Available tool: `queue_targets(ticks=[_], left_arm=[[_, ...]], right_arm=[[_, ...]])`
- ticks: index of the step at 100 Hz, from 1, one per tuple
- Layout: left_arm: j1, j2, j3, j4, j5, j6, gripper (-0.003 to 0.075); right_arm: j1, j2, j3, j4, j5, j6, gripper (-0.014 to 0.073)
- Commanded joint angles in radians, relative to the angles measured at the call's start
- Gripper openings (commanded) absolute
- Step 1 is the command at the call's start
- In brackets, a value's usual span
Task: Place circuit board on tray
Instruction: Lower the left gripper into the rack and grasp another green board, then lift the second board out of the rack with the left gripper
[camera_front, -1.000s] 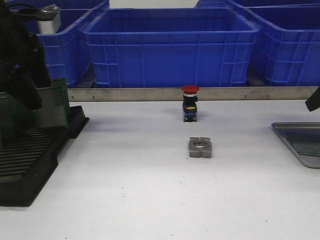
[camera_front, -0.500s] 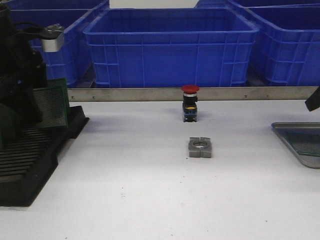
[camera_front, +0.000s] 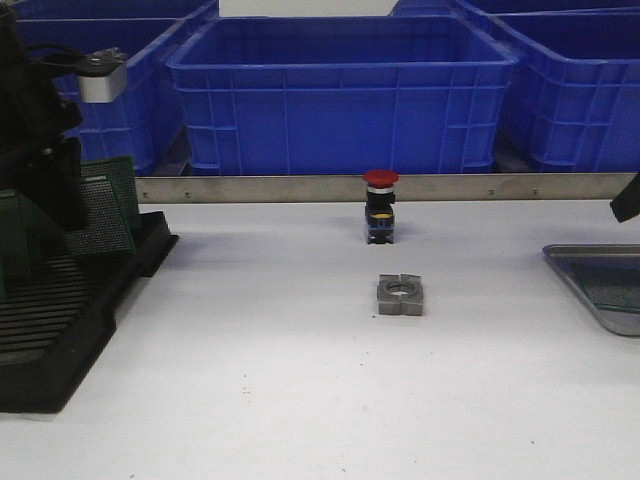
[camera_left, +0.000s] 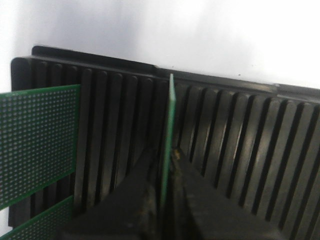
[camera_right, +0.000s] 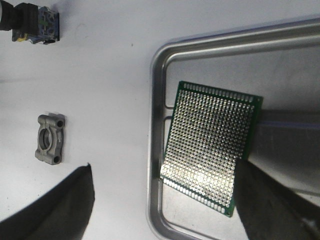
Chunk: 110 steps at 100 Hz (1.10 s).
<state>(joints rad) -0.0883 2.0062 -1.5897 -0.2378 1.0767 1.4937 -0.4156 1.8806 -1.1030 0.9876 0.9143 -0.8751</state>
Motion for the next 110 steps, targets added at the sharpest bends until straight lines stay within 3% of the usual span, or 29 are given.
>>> queue_targets(ticks=[1,33,60,86,110], left_arm=[[0.004,-0.085,-0.034,-0.033,0.002,-0.013,-0.0018],[0.004,-0.192,-0.034,-0.175,0.1,-0.013,-0.0018],[-0.014,-0.284,-0.034,-0.572,0.198,-0.02,-0.0018],[-0.169,-0.292,-0.02,-0.573,0.198,-0.059,-0.0018],[-0.323,-0.292,0.021,-0.519,0.198,-0.059,-0.0018]], right_arm=[[-0.007,-0.054,-0.025,0.03,0.032,-0.005,0.0594],[-0.007,-0.054,-0.025,0.031,0.035,-0.005,0.0594],[-0.007,-0.054,-0.043,0.031,0.067,-0.006,0.0594],[0.004,-0.068,-0.049,0.031,0.093,-0.046,0.0594],[0.093,-0.125,-0.073,0.048,0.146,-0.163,0.0594]])
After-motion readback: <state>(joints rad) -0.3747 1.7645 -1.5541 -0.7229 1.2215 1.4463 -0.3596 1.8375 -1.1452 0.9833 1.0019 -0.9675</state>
